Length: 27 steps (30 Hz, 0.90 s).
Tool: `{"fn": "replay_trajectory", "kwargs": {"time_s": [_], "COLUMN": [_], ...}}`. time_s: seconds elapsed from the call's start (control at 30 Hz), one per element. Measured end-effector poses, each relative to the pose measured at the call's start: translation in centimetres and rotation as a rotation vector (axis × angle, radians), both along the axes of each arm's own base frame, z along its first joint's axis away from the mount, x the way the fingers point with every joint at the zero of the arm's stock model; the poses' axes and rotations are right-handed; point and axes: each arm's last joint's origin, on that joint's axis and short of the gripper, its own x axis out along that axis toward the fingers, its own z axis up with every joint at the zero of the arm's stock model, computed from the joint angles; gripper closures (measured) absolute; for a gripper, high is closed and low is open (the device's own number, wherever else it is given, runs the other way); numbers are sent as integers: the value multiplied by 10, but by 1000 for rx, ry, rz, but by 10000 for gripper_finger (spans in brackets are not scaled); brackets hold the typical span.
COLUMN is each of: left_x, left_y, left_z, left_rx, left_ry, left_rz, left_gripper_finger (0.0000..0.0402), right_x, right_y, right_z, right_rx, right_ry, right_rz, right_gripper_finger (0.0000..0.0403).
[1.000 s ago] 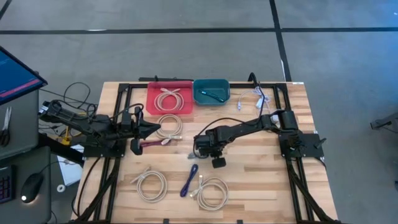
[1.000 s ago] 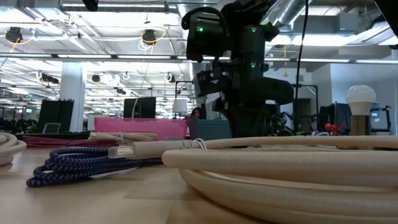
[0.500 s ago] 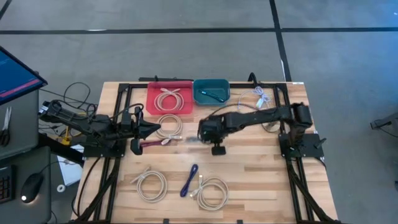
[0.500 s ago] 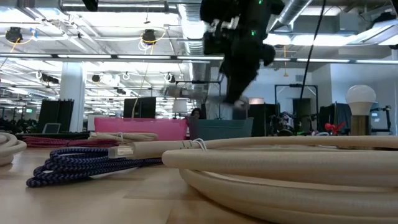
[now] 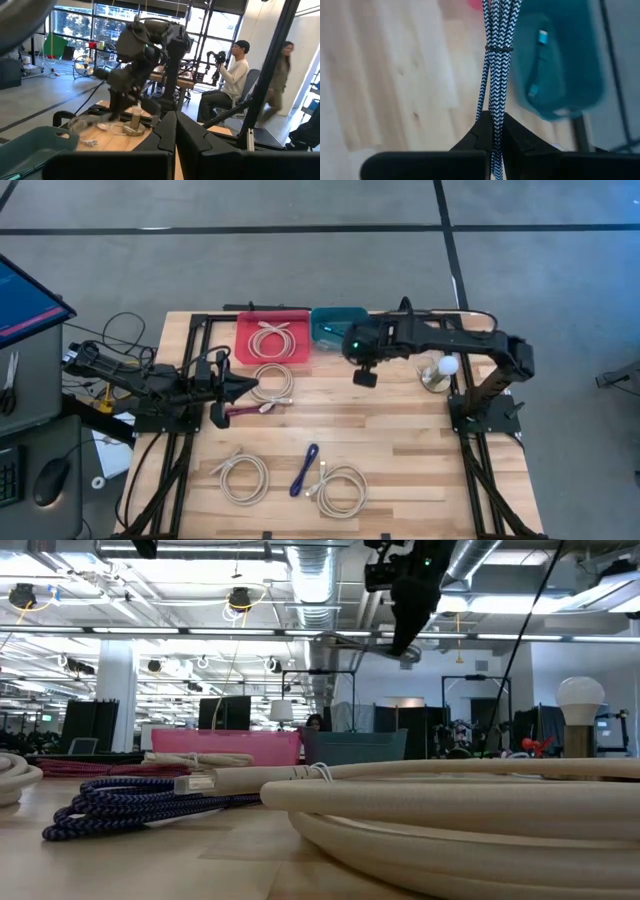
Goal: Pick & Place USB Port
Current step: Put the black white charger cable into the blue bin
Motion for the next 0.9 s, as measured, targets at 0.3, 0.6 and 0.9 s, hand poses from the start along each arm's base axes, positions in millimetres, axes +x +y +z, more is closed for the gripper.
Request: {"fn": "replay_trajectory", "kwargs": {"time_s": [0.3, 0.6, 0.9], "left_x": [0, 0, 0], "left_y": [1, 1, 2], "left_z": [0, 0, 0], "left_rx": [-2, -3, -5], "left_ry": [1, 2, 2], "left_rz": [23, 34, 49], "left_gripper_finger": [396, 396, 396], "right_x": [-13, -16, 14], "right_y": [-52, -99, -119], "right_z": [30, 7, -53], "right_rx": [-93, -30, 15], "right_ry": [-49, 4, 140], "right_rz": [-117, -215, -174], "right_gripper_finger": [398, 398, 398]}}
